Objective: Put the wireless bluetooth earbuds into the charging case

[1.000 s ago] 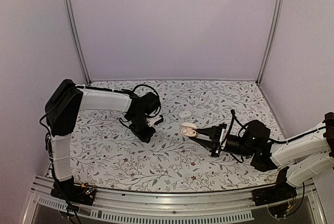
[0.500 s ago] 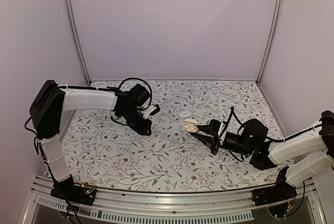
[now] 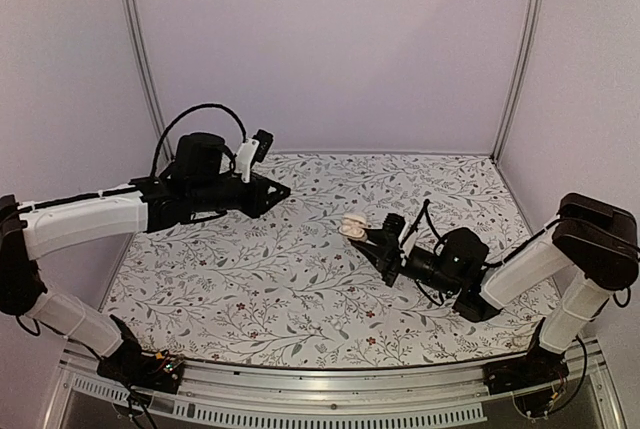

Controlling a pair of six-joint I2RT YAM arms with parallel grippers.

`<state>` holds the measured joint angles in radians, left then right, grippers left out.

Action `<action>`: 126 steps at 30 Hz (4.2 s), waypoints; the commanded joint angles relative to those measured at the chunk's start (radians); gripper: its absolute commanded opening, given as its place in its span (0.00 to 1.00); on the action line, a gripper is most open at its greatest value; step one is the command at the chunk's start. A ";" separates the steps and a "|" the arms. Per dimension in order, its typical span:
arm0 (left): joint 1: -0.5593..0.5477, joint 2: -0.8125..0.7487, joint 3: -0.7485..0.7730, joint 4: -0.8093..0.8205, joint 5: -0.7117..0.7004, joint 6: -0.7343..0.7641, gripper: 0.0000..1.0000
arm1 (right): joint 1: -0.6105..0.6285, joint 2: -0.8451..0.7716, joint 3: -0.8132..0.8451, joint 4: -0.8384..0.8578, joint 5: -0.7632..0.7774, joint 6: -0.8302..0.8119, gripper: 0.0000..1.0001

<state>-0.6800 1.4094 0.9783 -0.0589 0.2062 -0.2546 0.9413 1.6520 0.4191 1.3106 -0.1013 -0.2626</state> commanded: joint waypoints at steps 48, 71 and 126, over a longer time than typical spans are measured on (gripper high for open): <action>-0.304 0.057 -0.075 0.638 -0.021 0.003 0.09 | 0.093 0.123 0.206 0.147 0.156 0.123 0.00; -0.305 0.063 -0.080 0.625 -0.030 0.004 0.07 | 0.099 0.094 0.201 0.183 0.164 0.142 0.00; -0.303 0.037 -0.013 0.448 -0.140 0.034 0.35 | 0.099 0.070 0.182 0.223 0.146 0.133 0.00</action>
<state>-0.9897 1.4700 0.9386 0.4389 0.1322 -0.2497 1.0321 1.7489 0.6018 1.4651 0.0711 -0.1284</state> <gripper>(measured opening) 0.334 0.203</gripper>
